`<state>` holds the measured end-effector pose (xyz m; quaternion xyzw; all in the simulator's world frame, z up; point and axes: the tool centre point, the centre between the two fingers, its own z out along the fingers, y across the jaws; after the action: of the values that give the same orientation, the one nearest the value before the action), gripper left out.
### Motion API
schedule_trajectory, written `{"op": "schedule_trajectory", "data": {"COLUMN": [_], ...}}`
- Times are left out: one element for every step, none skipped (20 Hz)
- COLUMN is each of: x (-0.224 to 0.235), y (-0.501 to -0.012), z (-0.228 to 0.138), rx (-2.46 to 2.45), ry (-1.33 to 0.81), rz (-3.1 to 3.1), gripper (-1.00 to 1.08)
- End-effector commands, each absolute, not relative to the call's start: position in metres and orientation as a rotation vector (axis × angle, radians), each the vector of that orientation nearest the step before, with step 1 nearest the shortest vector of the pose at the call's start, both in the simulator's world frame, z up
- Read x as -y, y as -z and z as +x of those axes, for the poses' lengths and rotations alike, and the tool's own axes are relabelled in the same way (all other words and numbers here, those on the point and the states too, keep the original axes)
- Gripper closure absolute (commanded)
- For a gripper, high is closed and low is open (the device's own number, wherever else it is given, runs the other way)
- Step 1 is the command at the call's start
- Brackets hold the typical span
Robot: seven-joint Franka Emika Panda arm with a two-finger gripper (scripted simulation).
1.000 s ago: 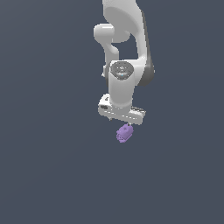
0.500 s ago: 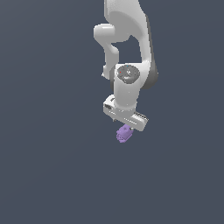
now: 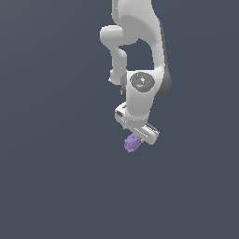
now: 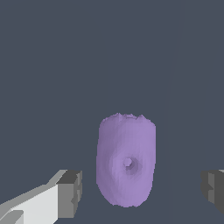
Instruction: Pick up the object and move it to a goal position.
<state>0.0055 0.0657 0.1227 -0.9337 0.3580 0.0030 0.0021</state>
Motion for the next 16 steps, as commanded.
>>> {"op": "schedule_trajectory", "data": {"x": [-0.067,-0.068,-0.068,-0.069,-0.069,-0.07,-0.07,-0.07,-0.07,-0.07,-0.07,-0.07,-0.07,-0.07,-0.07,-0.07], "y": [-0.122,-0.121,-0.121,-0.121,-0.12,-0.12,-0.12,-0.12,-0.12,-0.12,-0.12,-0.119,-0.117,-0.114,-0.11,-0.106], "z": [0.006,0.007,0.007,0.007,0.007,0.008,0.008,0.008,0.008,0.008,0.008,0.007,0.007,0.007,0.007,0.007], "rx": [-1.168,-1.181,-1.192,-1.201,-1.209,-1.215,-1.219,-1.222,-1.223,-1.217,-1.217,-1.217,-1.217,-1.218,-1.218,-1.219], "ry": [-0.005,-0.004,-0.003,-0.002,-0.001,-0.001,0.0,0.0,0.0,-0.001,-0.001,-0.001,-0.001,-0.001,-0.001,0.0], "rz": [-2.914,-2.909,-2.905,-2.902,-2.899,-2.897,-2.895,-2.894,-2.894,-2.896,-2.896,-2.896,-2.896,-2.896,-2.896,-2.895], "gripper": [-0.92,-0.92,-0.92,-0.92,-0.92,-0.92,-0.92,-0.92,-0.92,-0.92,-0.92,-0.92,-0.92,-0.92,-0.92,-0.92]}}
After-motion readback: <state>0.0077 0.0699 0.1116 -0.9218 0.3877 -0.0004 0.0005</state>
